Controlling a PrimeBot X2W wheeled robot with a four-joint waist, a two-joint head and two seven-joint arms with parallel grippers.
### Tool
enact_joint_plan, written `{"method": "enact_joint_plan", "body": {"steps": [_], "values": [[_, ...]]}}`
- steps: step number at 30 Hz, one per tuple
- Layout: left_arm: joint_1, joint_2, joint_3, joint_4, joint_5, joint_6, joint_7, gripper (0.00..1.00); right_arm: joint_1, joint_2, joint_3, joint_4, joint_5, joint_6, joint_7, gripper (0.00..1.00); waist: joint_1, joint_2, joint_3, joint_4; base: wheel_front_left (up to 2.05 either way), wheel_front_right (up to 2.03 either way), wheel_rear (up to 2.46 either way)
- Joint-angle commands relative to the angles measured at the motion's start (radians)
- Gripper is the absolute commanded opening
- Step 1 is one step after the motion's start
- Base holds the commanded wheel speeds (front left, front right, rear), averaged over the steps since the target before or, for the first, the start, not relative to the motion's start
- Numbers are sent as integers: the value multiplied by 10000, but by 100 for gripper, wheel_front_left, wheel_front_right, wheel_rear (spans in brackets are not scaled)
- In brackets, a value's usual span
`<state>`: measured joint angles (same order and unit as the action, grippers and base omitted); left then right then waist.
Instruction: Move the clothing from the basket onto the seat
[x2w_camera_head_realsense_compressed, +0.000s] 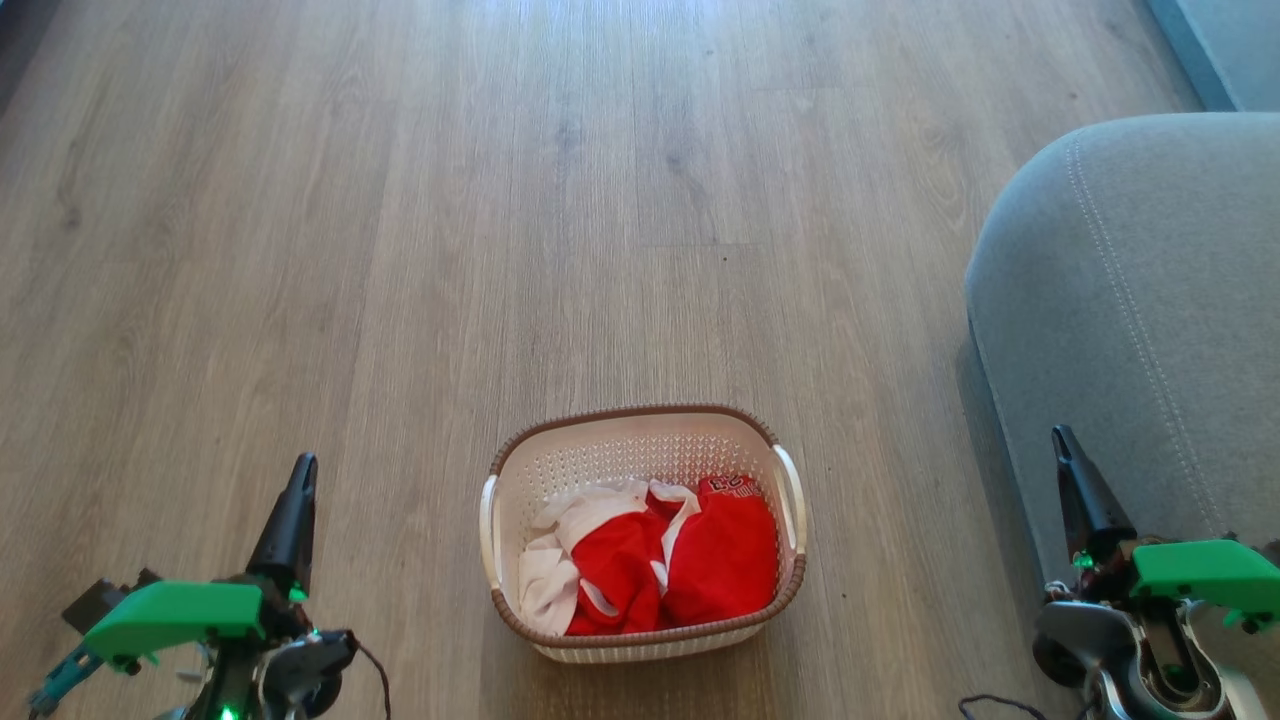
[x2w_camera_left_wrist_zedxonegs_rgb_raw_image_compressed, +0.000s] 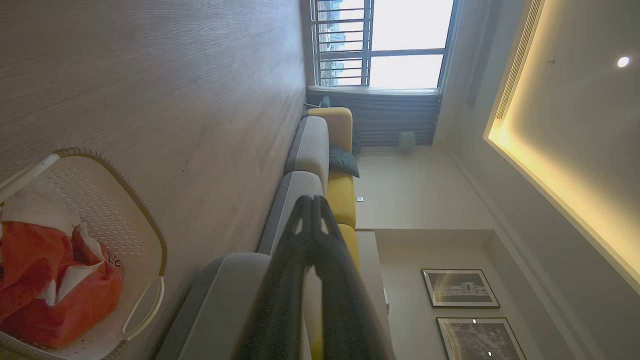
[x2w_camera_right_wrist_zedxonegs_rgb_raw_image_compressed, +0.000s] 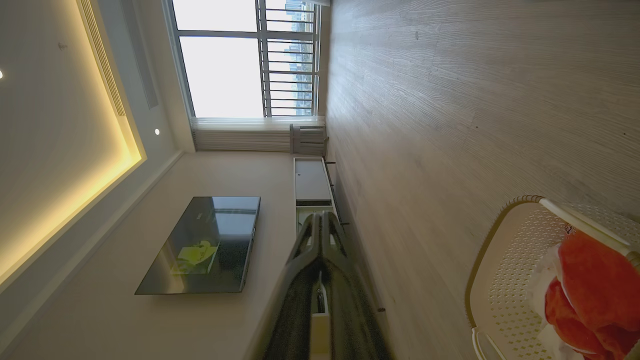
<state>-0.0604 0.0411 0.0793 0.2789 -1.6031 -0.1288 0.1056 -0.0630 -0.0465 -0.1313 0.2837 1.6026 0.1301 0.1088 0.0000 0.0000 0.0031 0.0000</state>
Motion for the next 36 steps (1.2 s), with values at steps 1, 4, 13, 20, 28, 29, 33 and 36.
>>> {"method": "enact_joint_plan", "body": {"steps": [1,4,13,20,28,29,33,36], "values": [[-476,91,341,-340,-58,-19,74,0,-449,-37,178,-389,64,6,41,0,0,0,0,0,0,0,0],[-476,91,341,-340,-58,-19,74,0,-449,-37,178,-389,64,6,41,0,0,0,0,0,0,0,0],[-476,91,341,-340,-58,-19,74,0,-449,-37,178,-389,64,6,41,0,0,0,0,0,0,0,0],[-476,91,341,-340,-58,-19,74,0,-449,-37,178,-389,64,6,41,0,0,0,0,0,0,0,0],[356,-61,-86,617,15,0,-15,100,303,59,61,670,-2,4,-3,100,0,0,3,-1,0,0,0],[381,-64,-92,683,20,0,-24,100,322,67,74,729,-11,4,-8,100,0,0,8,-1,0,0,0],[235,-44,-83,732,59,-1,-89,100,172,49,146,743,-78,4,-58,100,0,0,13,-6,0,0,0],[126,-17,-98,766,115,-1,-157,100,51,20,227,767,-150,4,-119,100,0,0,20,-10,0,0,0]]}}
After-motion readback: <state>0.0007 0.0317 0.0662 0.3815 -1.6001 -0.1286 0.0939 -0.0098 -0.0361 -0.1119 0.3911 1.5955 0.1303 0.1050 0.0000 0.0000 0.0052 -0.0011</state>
